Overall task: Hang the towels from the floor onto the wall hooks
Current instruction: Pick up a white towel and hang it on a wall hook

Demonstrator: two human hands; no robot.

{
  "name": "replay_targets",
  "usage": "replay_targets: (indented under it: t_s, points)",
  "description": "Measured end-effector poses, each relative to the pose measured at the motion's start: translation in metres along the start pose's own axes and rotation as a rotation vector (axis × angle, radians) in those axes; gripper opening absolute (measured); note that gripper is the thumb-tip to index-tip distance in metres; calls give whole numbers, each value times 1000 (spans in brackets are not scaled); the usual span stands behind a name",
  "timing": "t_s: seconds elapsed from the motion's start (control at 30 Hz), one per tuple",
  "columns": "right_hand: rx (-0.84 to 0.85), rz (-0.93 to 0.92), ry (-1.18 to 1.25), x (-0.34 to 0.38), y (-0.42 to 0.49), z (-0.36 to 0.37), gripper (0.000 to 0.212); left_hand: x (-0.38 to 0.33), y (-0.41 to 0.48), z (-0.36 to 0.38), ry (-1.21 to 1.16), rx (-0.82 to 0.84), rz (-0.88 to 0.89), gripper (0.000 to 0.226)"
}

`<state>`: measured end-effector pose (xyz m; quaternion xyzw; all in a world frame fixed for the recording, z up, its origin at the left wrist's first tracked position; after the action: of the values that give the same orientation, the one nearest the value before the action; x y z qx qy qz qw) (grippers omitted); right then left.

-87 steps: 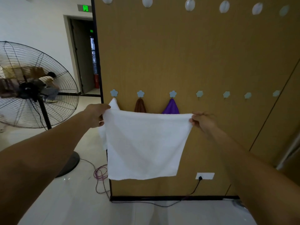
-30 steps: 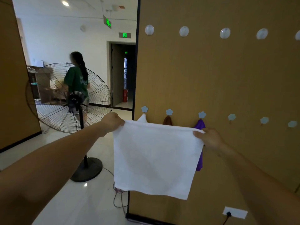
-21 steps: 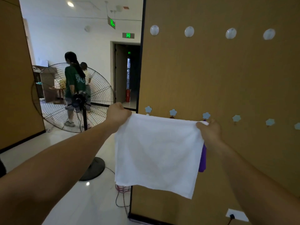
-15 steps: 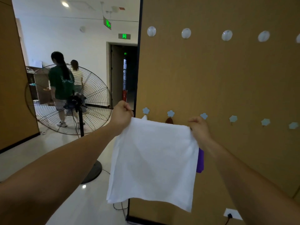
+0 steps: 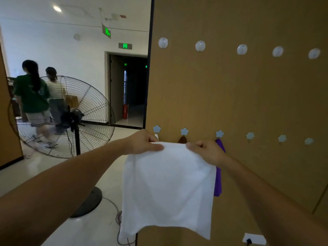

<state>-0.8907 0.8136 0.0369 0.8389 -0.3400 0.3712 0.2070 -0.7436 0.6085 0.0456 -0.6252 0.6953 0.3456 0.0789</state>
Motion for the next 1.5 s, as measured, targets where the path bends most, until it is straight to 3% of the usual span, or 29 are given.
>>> replay_targets:
  t_s: [0.07, 0.13, 0.2, 0.3, 0.43, 0.57, 0.67, 0.8, 0.9, 1.0, 1.1, 1.23, 1.37, 1.5]
  points:
    - [-141, -17, 57, 5, 7, -4, 55, 7, 3, -10, -45, -97, -6, 33]
    - [-195, -72, 17, 12, 12, -3, 47, 12, 10, -16, -56, -157, -14, 35]
    - [-125, -90, -39, 22, 19, 4, 35, 15, 22, -20, -30, -184, 14, 35]
    - [-78, -74, -183, 35, 36, 10, 57, 18, 43, -34, 95, -221, 71, 30]
    - [-227, -145, -63, 55, 80, -5, 13, 30, 77, -54, 267, -223, 156, 15]
    - [-366, -221, -246, 76, 140, -18, 30, 39, 121, -79, 433, -315, 213, 14]
    - [-465, -277, -240, 99, 187, -32, 28, 42, 156, -109, 580, -446, 253, 19]
    - [-408, -383, -27, 142, 237, -52, 18, 43, 200, -157, 498, -539, 264, 23]
    - [-275, -405, 30, 174, 267, -72, 39, 46, 226, -194, 387, -521, 263, 28]
    - [-213, -384, 62, 199, 299, -90, 47, 56, 254, -225, 353, -544, 260, 25]
    - [-338, -422, 117, 229, 326, -107, 44, 58, 282, -255, 495, -630, 323, 24]
    - [-582, -474, 155, 275, 351, -134, 21, 49, 317, -300, 578, -802, 357, 28]
    - [-799, -436, 77, 309, 373, -157, 19, 40, 349, -334, 695, -860, 381, 27]
    - [-907, -376, -27, 332, 393, -165, 17, 47, 373, -355, 739, -872, 357, 29]
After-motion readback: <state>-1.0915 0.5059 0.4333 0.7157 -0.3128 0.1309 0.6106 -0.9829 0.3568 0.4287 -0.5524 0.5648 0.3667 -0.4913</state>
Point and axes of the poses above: each hand's wrist, its own y-axis towards the middle knuckle, its own z-axis out of the palm, x = y × z, the point moved 4 cm from there along y, towards the middle knuckle, and after that the axes turned 15 degrees about z, right-handed, at the moved point
